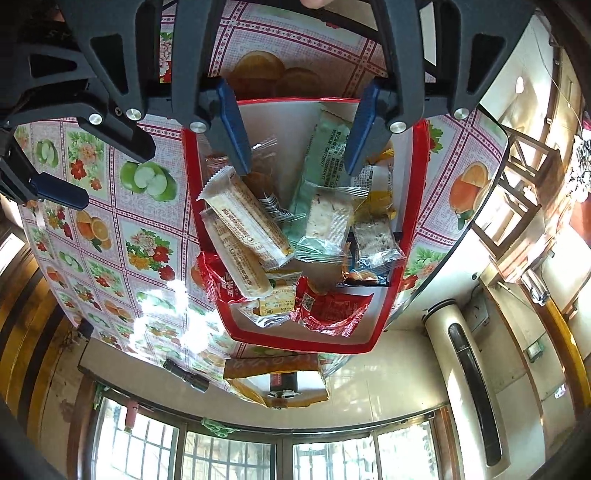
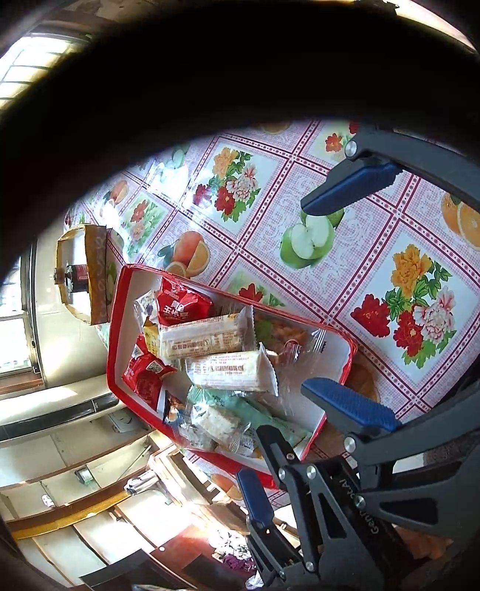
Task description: Organize snacks
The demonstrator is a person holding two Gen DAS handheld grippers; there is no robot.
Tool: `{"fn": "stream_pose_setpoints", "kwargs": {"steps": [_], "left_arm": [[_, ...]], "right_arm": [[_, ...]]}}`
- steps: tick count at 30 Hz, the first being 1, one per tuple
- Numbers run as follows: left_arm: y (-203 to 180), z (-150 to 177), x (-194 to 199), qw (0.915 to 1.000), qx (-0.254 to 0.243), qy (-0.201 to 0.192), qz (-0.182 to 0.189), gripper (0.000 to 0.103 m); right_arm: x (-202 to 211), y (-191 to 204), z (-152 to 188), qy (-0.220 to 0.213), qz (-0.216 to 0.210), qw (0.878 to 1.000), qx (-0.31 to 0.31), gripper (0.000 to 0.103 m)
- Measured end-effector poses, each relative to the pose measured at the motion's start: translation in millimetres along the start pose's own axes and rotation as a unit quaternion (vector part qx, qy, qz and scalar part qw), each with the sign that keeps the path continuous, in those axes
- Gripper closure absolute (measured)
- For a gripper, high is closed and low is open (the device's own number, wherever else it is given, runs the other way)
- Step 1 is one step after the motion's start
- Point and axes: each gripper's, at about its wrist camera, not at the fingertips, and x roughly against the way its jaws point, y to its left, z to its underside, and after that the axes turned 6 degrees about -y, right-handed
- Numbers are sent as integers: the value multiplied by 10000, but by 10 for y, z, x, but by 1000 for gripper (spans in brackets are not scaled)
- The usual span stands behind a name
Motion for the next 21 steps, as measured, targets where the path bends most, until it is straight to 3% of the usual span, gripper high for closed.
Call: {"fn": "stream_pose_setpoints", "kwargs": {"steps": [7,21], "left_arm": [[19,30,29,9994,82,-89,-310,47],[-48,16,-22,9999,120,25,-101,47]], "right_arm": [[-10,69,-53,-96,146,9991,383,12],[-5,-36,-50,-66,176,9992,339,11]]}}
